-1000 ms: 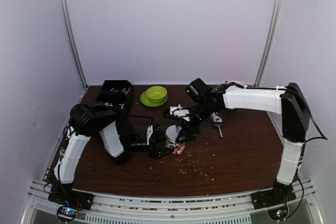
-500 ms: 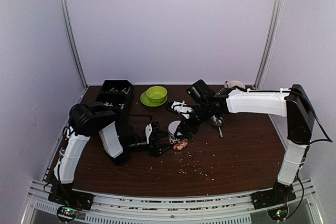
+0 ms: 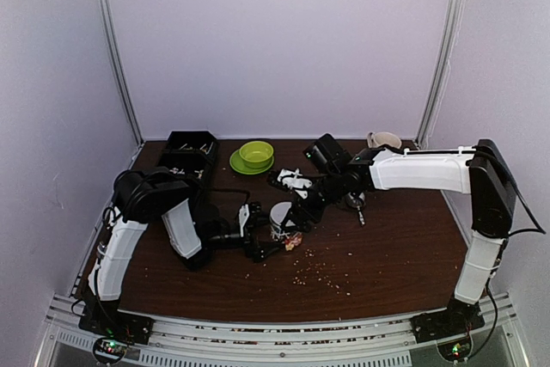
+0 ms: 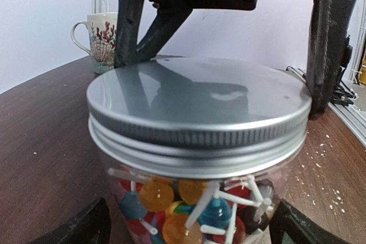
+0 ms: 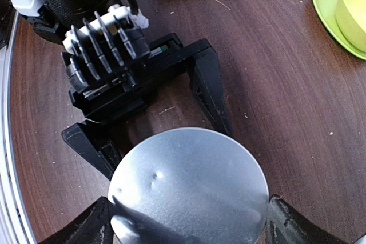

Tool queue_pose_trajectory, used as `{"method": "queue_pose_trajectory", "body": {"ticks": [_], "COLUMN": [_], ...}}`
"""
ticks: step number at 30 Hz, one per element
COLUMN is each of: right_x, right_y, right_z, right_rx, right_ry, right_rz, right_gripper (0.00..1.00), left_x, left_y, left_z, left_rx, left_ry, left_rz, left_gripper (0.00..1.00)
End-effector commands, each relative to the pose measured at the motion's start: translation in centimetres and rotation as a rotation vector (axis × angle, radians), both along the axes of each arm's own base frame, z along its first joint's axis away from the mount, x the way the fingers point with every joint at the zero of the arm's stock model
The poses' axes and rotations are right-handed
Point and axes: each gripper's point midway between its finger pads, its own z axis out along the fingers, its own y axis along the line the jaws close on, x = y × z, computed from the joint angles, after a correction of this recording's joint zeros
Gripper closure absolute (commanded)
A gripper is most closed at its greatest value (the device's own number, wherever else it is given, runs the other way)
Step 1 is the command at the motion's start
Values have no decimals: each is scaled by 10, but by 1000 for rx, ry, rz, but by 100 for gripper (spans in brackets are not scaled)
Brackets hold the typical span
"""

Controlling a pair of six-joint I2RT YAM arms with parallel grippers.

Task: Pack the candies
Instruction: Pass from the left arm to the right

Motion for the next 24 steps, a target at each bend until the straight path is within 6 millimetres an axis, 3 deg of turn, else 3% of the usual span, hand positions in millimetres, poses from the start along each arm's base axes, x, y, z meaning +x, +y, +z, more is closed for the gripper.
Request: {"method": "queue_pose_trajectory", "body": {"ticks": [1, 9, 12, 24], "right_x": [-26, -27, -27, -11], "right_y": [9, 14, 15, 10], "right_z": [15, 13, 11, 5], "right_rx": [64, 70, 68, 35], "right_ry": [39, 44, 44, 42], "right_rz": [117, 145, 138, -19], "right_gripper": [17, 17, 17, 18], "left_x": [-6, -10, -10, -1], "left_y": [4, 1, 0, 4], "left_z": [-25, -25, -26, -26], "left_rx": [39, 33, 31, 35], "left_ry": [67, 73, 75, 82], "left_rz": [-29, -65, -71, -5], "left_gripper": [2, 3, 8, 13]}}
